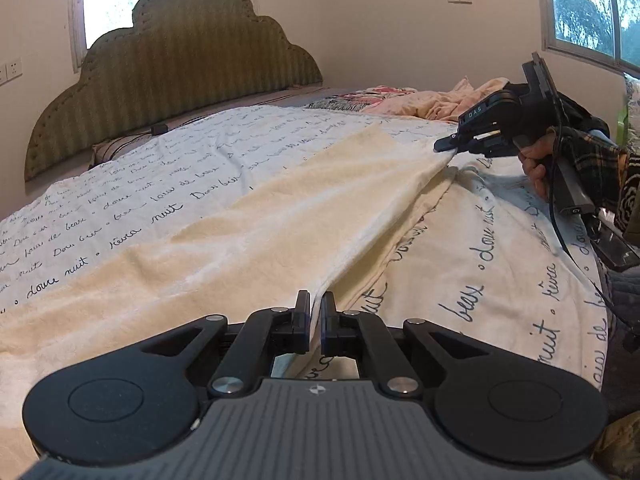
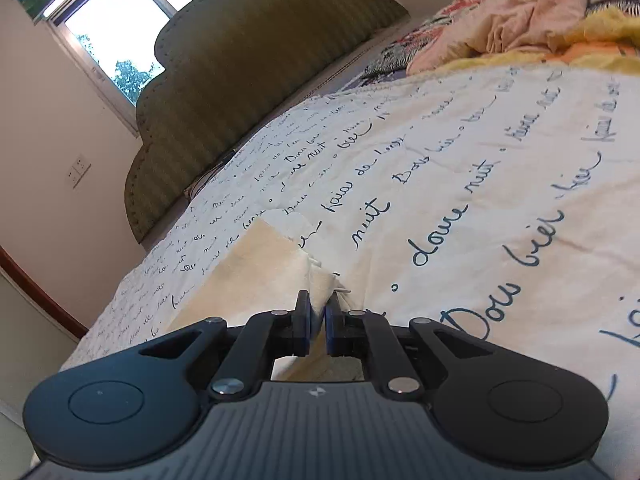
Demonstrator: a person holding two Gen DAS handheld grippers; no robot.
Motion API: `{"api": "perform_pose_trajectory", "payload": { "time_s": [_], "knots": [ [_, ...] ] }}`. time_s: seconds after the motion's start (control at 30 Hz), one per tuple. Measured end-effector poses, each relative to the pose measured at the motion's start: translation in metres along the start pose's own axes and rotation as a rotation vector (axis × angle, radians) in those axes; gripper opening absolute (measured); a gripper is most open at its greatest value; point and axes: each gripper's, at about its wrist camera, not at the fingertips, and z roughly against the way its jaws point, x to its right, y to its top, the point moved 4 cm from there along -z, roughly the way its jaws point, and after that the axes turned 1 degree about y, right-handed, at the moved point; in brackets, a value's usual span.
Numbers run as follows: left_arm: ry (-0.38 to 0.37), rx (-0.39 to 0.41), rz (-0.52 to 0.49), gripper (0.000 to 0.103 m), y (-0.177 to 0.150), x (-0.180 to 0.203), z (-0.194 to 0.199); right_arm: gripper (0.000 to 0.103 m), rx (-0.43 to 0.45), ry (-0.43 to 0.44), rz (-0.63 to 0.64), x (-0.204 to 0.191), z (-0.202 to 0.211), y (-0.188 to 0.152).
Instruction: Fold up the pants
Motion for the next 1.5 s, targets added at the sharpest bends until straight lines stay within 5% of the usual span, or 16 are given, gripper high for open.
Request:
{"api": "perform_pose_trajectory", "payload": {
  "time_s": [0.23, 0.3, 0.37, 0.43, 0.5, 0.63, 0.73, 0.8, 0.97, 1.03, 1.13, 1.3, 1.37, 1.43, 1.5],
  "knots": [
    [-0.004, -0.051, -0.026, 0.008, -0.01, 0.004, -0.01, 0.015, -0.075, -0.148, 0.228, -0.008, -0.004, -0.012],
    [-0.007, -0.065, -0.019, 0.021, -0.008, 0.004, -0.006, 0.024, -0.02, -0.228, 0.304, -0.017, 0.004, -0.006],
    [-0.03, -0.07, -0.004, 0.022, -0.004, 0.003, 0.001, 0.024, 0.1, -0.313, 0.431, -0.035, 0.015, 0.002],
    [-0.052, -0.062, 0.024, 0.028, 0.001, 0.002, 0.008, 0.024, 0.129, -0.24, 0.543, -0.061, 0.011, 0.009],
    [-0.057, -0.028, 0.069, 0.044, 0.01, 0.0, 0.012, 0.024, 0.068, -0.139, 0.622, -0.089, -0.007, 0.008],
    [-0.016, 0.018, 0.15, 0.056, 0.028, -0.01, 0.008, 0.024, -0.105, -0.015, 0.702, -0.123, -0.074, -0.009],
    [0.06, 0.015, 0.119, 0.06, 0.037, -0.012, -0.002, 0.024, -0.202, -0.119, 0.686, -0.113, -0.128, -0.012],
    [0.115, 0.001, 0.098, 0.061, 0.039, -0.013, -0.009, 0.023, -0.2, -0.101, 0.606, -0.099, -0.137, -0.006],
    [0.142, -0.017, 0.161, 0.07, 0.041, -0.024, -0.025, 0.024, -0.125, -0.08, 0.588, -0.098, -0.086, -0.004],
    [0.137, -0.038, 0.187, 0.071, 0.039, -0.025, -0.036, 0.024, -0.165, -0.037, 0.599, -0.094, -0.07, -0.015],
    [0.134, -0.101, 0.181, 0.071, 0.029, -0.018, -0.053, 0.025, -0.218, -0.087, 0.677, -0.078, -0.068, -0.036],
    [0.173, -0.086, 0.127, 0.075, 0.017, -0.01, -0.053, 0.026, -0.056, -0.088, 0.487, -0.062, -0.018, -0.021],
    [0.182, -0.08, 0.132, 0.079, 0.014, -0.01, -0.055, 0.028, -0.1, -0.016, 0.476, -0.062, -0.01, -0.028],
    [0.178, -0.067, 0.147, 0.081, 0.011, -0.013, -0.056, 0.031, -0.176, -0.043, 0.537, -0.058, -0.015, -0.044],
    [0.177, -0.053, 0.165, 0.084, 0.009, -0.016, -0.056, 0.031, -0.147, -0.061, 0.535, -0.054, -0.01, -0.049]
  ]
}}
